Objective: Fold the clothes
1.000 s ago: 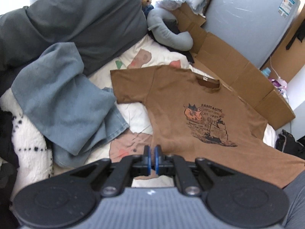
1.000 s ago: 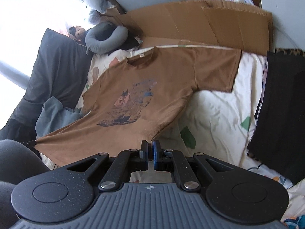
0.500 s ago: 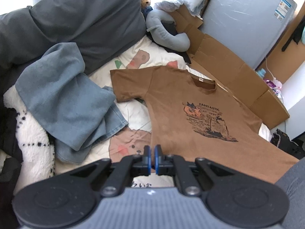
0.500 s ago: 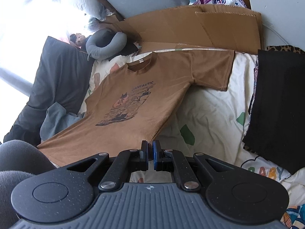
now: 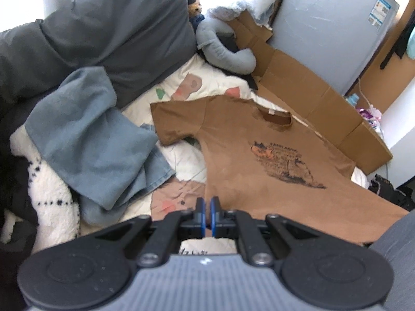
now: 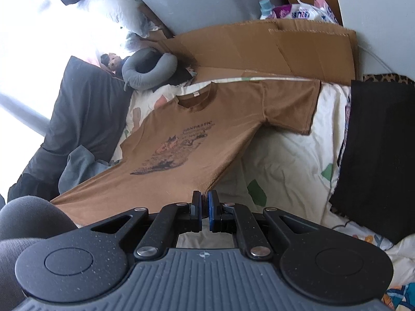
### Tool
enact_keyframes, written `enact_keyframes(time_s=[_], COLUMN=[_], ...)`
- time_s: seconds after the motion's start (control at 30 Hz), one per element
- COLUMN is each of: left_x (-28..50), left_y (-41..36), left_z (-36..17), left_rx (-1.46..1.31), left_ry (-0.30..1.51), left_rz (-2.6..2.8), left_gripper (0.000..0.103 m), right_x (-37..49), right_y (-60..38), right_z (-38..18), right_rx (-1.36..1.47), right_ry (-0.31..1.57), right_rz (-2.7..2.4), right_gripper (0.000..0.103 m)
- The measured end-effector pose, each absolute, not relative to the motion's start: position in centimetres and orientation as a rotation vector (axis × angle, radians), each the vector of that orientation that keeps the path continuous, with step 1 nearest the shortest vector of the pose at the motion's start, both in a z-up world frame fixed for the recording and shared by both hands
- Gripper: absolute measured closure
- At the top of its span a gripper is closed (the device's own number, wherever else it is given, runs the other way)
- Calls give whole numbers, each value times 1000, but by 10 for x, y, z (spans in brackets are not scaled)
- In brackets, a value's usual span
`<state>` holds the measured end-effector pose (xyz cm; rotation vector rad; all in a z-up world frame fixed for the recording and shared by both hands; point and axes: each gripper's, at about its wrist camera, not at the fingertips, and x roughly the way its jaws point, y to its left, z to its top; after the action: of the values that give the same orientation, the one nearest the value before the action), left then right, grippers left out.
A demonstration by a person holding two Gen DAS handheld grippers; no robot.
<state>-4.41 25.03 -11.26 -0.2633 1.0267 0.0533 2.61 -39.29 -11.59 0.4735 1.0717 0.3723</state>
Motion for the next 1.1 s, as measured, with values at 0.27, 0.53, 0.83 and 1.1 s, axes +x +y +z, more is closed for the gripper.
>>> enact_keyframes(time_s=[0.27, 0.53, 0.83, 1.1], left_x=[-65, -86, -86, -79], left_y=[249, 249, 249, 247], left_z=[-182, -267, -341, -384], left_rx=[-293, -306, -285, -254], left_ry=[1162, 1307, 1426, 1503], left_rz=[74, 111, 150, 189], left_gripper=[99, 99, 99, 99], right_x=[1, -23, -31, -32], right_y=[-395, -386, -385, -379], right_z=[-174, -248, -331, -381], right_rx=[472, 447, 465, 438], right_ry=[1208, 1362, 1493, 1562], right_rz=[325, 295, 205, 142], right_gripper=[101, 101, 101, 101])
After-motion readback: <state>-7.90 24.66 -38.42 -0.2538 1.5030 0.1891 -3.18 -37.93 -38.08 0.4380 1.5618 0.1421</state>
